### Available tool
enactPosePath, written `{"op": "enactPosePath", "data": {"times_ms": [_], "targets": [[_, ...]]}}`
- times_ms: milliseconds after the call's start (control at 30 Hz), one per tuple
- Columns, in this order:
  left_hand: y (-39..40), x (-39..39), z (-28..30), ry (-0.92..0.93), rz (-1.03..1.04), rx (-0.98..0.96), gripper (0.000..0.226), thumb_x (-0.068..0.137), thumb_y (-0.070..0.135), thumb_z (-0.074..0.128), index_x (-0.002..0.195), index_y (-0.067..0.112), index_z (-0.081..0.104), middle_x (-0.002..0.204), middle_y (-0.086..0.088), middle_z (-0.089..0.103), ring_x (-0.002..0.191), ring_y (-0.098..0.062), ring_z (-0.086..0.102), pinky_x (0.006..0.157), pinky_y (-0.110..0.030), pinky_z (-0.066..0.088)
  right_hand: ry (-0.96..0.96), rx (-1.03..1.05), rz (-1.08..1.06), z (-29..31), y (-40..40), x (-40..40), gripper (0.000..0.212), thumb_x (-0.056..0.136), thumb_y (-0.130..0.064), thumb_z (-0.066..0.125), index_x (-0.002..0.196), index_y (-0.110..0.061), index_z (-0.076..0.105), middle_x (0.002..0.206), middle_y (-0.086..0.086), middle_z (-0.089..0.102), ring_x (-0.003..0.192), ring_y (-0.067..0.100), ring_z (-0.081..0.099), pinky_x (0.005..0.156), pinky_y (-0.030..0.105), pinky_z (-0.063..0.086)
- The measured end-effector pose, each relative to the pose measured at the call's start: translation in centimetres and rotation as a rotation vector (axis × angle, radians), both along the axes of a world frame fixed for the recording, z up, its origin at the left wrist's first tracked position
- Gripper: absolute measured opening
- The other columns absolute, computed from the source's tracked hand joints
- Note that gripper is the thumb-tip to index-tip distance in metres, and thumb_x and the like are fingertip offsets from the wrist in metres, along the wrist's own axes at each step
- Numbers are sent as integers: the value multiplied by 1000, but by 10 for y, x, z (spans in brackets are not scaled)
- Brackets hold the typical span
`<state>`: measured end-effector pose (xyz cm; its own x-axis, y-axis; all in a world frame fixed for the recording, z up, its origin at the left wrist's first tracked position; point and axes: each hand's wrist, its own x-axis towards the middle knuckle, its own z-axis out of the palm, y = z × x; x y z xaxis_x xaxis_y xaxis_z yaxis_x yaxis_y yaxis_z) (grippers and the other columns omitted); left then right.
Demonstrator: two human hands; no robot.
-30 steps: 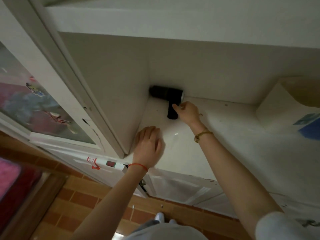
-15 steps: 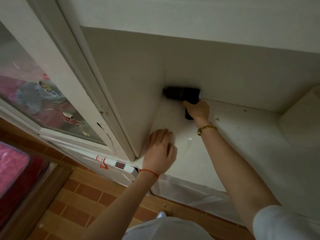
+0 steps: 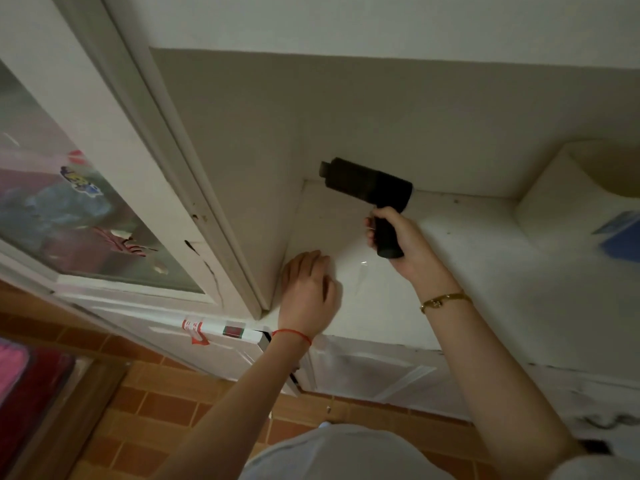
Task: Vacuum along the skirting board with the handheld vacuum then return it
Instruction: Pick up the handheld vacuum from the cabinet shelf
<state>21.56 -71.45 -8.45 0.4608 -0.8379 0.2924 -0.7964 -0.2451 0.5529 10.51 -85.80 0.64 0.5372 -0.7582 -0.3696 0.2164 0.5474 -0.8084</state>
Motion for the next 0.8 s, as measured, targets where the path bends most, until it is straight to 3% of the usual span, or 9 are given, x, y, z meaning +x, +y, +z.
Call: {"op": "enactPosePath", "data": {"times_ms": [267, 467, 600, 667, 800], "targets": [[2, 1, -3, -29, -32, 23, 26, 83, 21, 54, 106, 13, 63, 121, -12, 62, 114, -34, 52, 102, -47, 40, -267, 156, 22, 12, 41, -54, 16, 85, -9, 62, 101, -10, 57, 84, 5, 63, 69, 13, 55, 66, 22, 52], [6, 0, -1, -46, -99, 59, 25, 85, 23, 52, 107, 16, 62, 121, -9, 61, 117, -33, 50, 104, -52, 38, -206, 111, -52, 7, 62, -91, 23, 82, -15, 65, 103, -9, 58, 81, 4, 59, 65, 12, 54, 61, 21, 50], [7, -9, 6, -57, -197, 4, 32, 84, 19, 55, 113, 11, 65, 123, -11, 63, 115, -33, 53, 104, -49, 39, -156, 67, -101, 1, 72, -112, 28, 87, -36, 61, 101, -11, 59, 71, 0, 54, 59, 10, 50, 60, 20, 48], [5, -17, 13, -63, -282, -7, 38, 88, 19, 48, 121, 10, 64, 126, -10, 63, 118, -31, 52, 106, -47, 38, -178, 83, -126, -1, 77, -122, 32, 90, -43, 55, 99, -13, 58, 71, -1, 53, 60, 10, 49, 61, 20, 47], [4, -37, 23, -70, -444, -24, 39, 92, 20, 42, 125, 12, 63, 126, -7, 63, 119, -28, 53, 105, -42, 38, -282, 132, -172, -1, 91, -144, 28, 93, -40, 52, 99, -13, 56, 75, 0, 52, 65, 11, 50, 67, 21, 48]]}}
